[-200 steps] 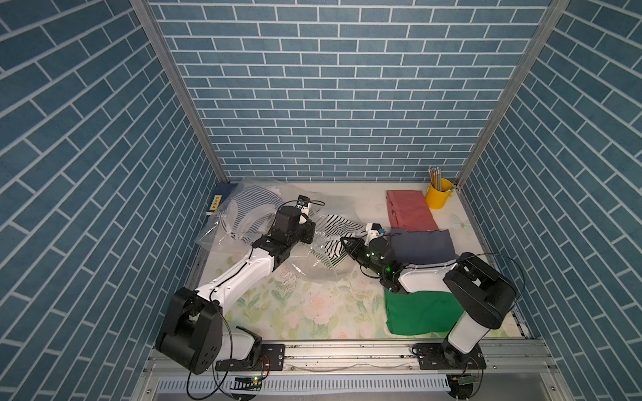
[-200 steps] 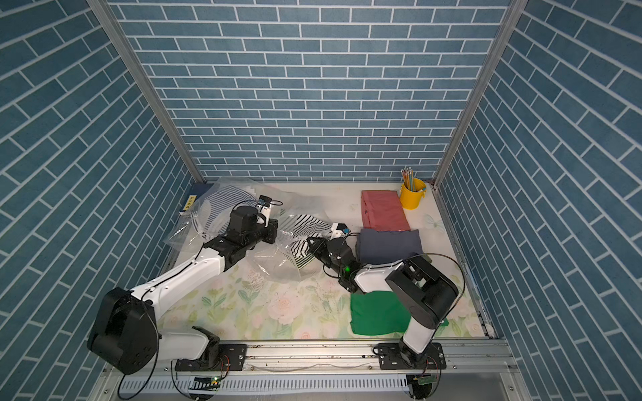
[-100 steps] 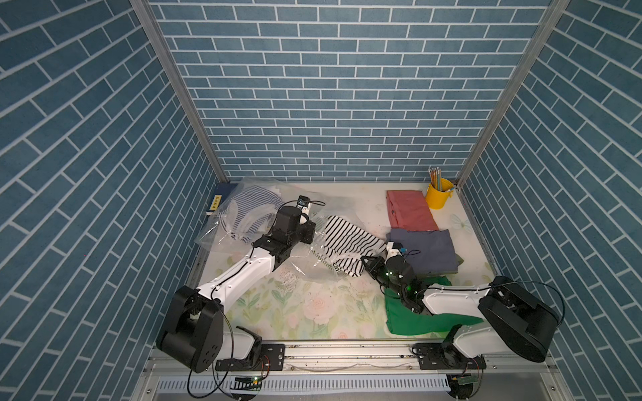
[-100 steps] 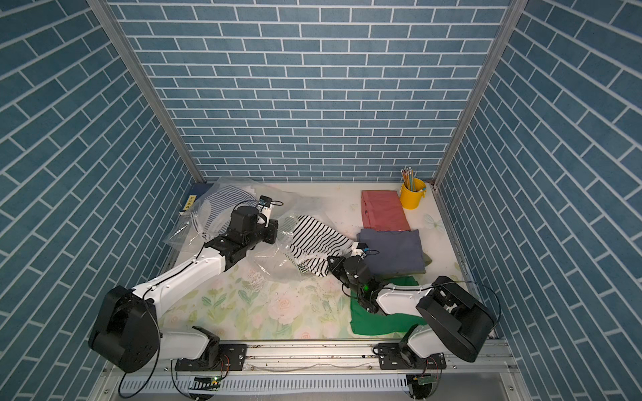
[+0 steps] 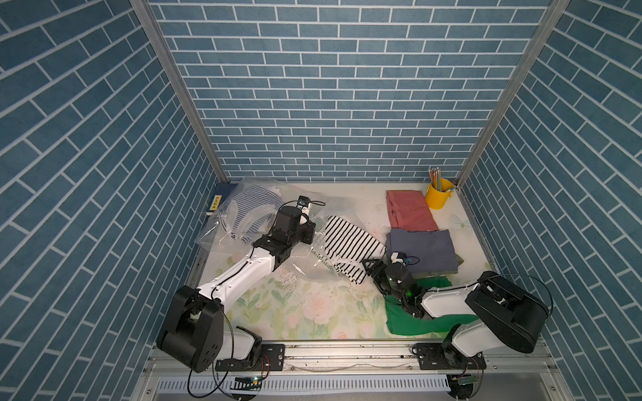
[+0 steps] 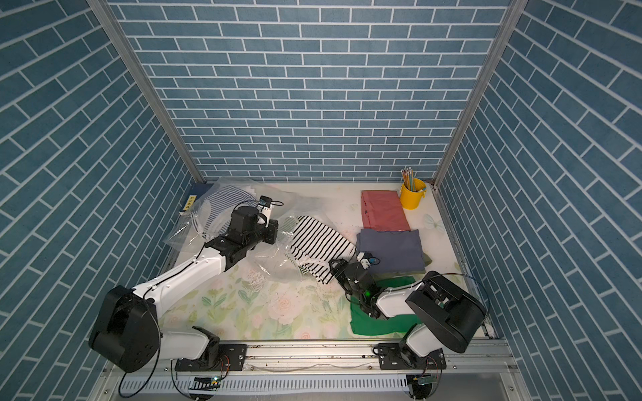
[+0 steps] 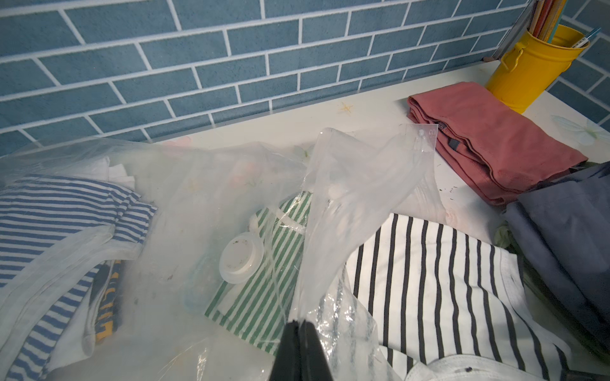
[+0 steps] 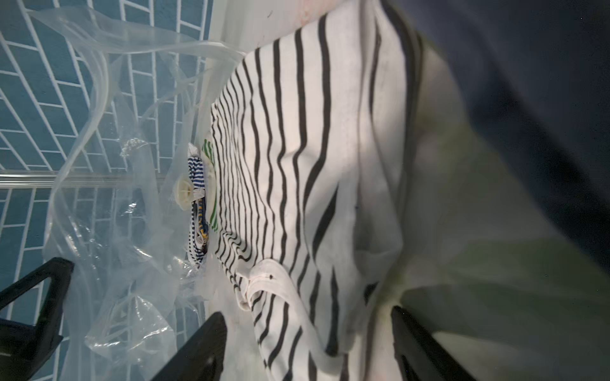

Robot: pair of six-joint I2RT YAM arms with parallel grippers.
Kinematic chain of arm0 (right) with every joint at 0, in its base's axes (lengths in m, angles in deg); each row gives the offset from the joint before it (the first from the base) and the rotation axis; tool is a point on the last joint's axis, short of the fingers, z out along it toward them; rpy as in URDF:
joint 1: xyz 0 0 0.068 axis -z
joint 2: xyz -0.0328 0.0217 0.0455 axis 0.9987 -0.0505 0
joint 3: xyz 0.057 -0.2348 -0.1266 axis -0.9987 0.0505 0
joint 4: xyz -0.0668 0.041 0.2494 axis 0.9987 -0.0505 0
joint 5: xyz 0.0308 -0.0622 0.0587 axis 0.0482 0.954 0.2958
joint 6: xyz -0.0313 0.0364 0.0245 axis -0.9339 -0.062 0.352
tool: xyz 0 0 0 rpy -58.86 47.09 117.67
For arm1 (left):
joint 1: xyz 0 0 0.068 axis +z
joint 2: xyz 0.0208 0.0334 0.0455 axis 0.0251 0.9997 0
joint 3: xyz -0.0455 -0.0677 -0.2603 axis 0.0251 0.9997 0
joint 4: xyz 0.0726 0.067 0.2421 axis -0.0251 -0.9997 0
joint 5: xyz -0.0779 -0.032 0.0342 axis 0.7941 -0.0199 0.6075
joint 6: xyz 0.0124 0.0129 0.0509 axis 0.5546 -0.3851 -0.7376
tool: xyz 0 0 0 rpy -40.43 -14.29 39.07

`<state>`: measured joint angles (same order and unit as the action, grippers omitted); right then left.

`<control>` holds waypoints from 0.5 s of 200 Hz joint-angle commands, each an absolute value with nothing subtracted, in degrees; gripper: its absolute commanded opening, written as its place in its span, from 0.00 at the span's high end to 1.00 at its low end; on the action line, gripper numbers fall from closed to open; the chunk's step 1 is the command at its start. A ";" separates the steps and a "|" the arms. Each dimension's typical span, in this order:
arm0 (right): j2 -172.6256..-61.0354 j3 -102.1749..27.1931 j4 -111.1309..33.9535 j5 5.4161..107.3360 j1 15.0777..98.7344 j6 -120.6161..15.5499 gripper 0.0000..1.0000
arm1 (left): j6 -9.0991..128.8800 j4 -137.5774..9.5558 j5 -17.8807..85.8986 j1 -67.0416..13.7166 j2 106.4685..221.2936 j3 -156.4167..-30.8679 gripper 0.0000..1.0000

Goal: Take the tank top out of the vacuum bag
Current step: Take out the tank top from the vacuum bag.

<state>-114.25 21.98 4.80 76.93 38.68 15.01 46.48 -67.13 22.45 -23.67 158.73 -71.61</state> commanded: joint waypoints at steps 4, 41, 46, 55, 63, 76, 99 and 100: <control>-113.95 23.25 6.35 77.37 38.35 18.51 0.22 | 45.84 -66.73 21.69 -23.68 159.03 -71.26 1.00; -110.71 22.45 -2.41 77.12 37.37 17.97 0.23 | 45.71 -66.82 21.52 -23.61 159.03 -71.34 1.00; -110.39 22.70 -2.90 77.09 37.29 18.06 0.23 | 45.67 -66.86 21.47 -23.68 158.96 -71.34 1.00; -109.65 23.12 -4.02 77.20 37.06 18.39 0.23 | 45.61 -66.92 21.26 -23.68 158.87 -71.26 1.00; -109.20 23.23 -5.03 77.45 36.84 18.33 0.23 | 45.57 -66.96 21.08 -23.70 158.79 -71.21 1.00; -109.45 23.18 -5.63 77.61 36.83 17.98 0.23 | 45.56 -66.97 21.08 -23.70 158.87 -71.25 1.00; -112.89 22.34 -2.37 77.40 37.04 17.47 0.26 | 45.57 -66.97 21.16 -23.64 159.04 -71.34 1.00; -113.14 22.28 -2.10 77.37 37.07 17.46 0.26 | 45.57 -66.97 21.16 -23.67 159.03 -71.34 1.00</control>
